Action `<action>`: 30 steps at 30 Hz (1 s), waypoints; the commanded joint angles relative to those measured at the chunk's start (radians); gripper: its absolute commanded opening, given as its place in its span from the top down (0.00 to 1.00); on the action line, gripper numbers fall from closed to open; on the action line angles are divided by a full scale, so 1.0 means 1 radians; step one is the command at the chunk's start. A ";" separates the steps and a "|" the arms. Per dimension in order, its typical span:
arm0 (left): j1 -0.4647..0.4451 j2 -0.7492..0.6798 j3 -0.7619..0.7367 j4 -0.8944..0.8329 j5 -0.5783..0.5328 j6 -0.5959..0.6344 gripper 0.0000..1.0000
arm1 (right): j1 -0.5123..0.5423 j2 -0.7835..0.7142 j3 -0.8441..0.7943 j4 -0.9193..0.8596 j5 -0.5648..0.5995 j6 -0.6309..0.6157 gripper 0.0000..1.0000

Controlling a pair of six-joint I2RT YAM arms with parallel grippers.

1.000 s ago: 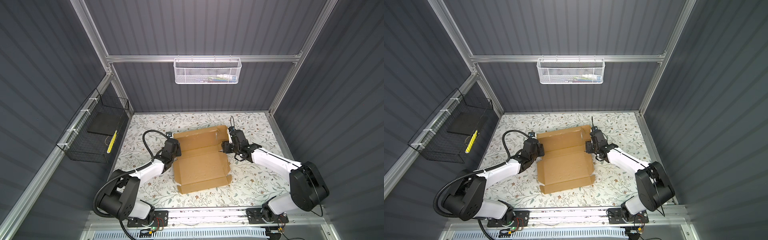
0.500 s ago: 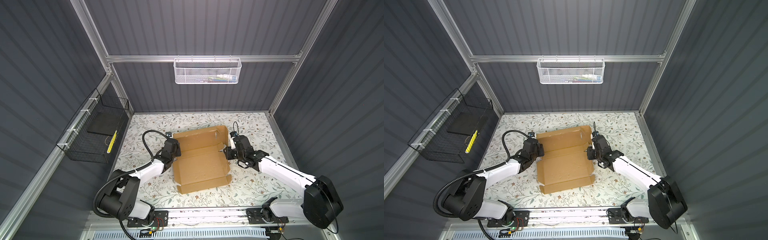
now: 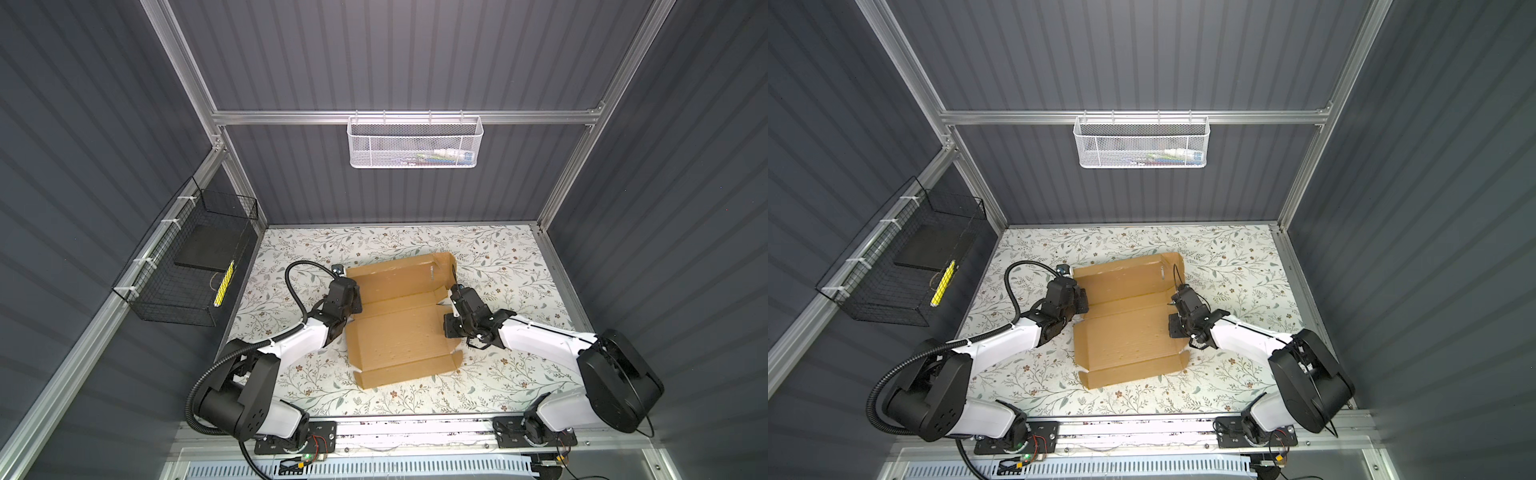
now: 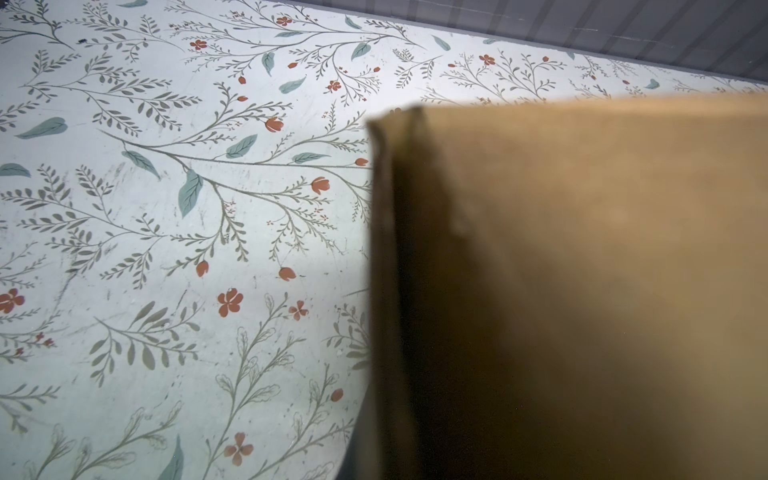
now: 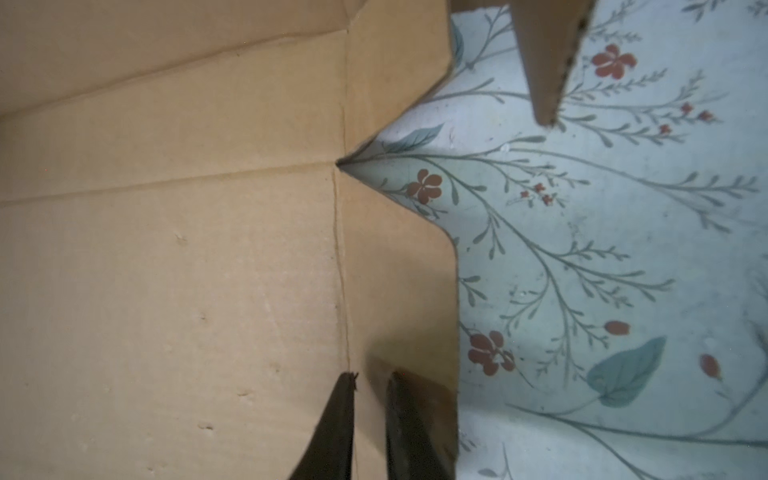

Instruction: Fold the paper box

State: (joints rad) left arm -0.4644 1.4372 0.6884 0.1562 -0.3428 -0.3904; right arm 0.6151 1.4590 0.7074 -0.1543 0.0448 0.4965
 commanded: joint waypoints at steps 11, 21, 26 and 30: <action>0.006 -0.024 0.008 0.000 -0.004 -0.015 1.00 | -0.010 0.123 -0.020 0.028 0.049 0.048 0.84; 0.006 -0.018 0.013 -0.001 -0.001 -0.015 1.00 | -0.026 0.107 -0.001 -0.012 0.088 0.019 0.83; 0.006 -0.020 0.015 -0.003 -0.001 -0.015 1.00 | -0.051 0.024 0.022 -0.071 0.124 -0.029 0.82; 0.006 -0.021 0.014 -0.001 0.000 -0.015 1.00 | -0.085 -0.044 0.043 -0.097 0.132 -0.070 0.80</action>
State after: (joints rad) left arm -0.4629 1.4372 0.6884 0.1349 -0.3462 -0.3901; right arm 0.5495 1.4567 0.7181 -0.1997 0.1417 0.4732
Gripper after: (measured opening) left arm 0.068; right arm 0.196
